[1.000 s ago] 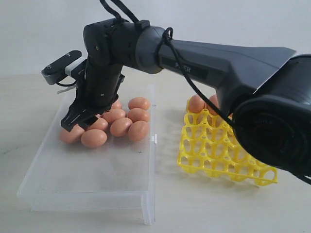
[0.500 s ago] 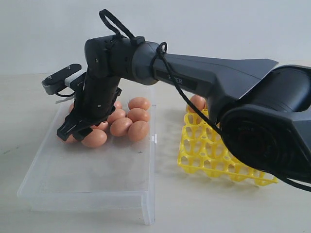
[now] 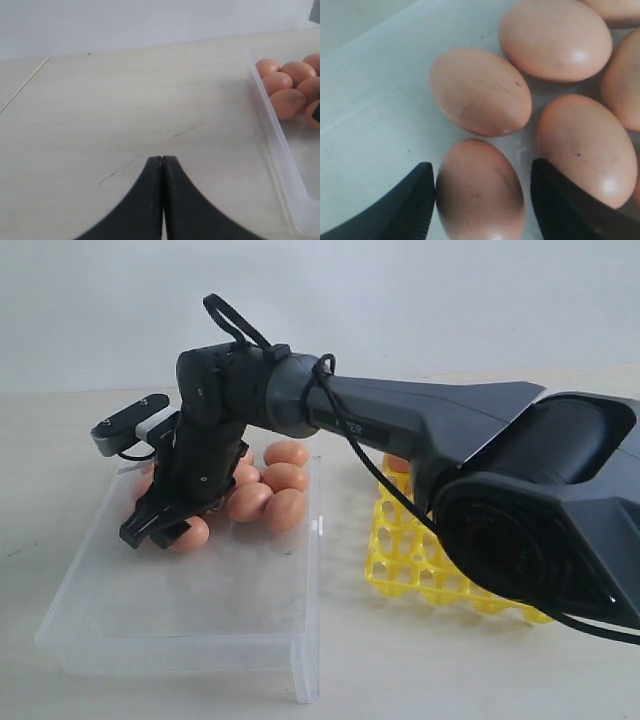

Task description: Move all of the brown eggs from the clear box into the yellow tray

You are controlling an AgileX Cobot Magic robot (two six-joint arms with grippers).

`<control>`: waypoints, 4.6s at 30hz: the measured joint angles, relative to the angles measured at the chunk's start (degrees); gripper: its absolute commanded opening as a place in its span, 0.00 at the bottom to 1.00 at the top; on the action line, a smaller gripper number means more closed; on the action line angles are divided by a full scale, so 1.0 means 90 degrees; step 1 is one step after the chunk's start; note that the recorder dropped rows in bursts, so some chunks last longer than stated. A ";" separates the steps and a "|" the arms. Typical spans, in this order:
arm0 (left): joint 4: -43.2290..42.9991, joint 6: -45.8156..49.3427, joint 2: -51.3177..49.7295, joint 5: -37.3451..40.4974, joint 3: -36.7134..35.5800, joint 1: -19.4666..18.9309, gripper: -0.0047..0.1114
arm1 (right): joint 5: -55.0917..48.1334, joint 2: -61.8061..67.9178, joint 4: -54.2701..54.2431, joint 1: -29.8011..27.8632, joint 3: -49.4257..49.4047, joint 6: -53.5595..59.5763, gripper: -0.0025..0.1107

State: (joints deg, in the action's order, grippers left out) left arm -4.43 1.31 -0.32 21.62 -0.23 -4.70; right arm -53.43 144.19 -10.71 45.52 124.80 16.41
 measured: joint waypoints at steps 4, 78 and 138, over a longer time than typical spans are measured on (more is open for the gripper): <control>0.0000 0.0000 0.0000 0.0000 0.0000 0.0000 0.04 | 0.0062 0.0097 0.0000 0.0000 0.0000 0.0000 0.48; 0.0000 0.0000 0.0000 0.0000 0.0000 0.0000 0.04 | 0.4249 -0.4066 -0.1442 0.0254 -0.3354 0.1386 0.02; 0.0000 0.0000 0.0000 0.0000 0.0000 0.0000 0.04 | 0.6371 -0.4557 -0.2155 -0.2514 -0.8083 0.1165 0.38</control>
State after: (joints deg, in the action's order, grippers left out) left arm -4.43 1.31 -0.32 21.62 -0.23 -4.70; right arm 3.91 103.18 -30.11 22.89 52.05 26.90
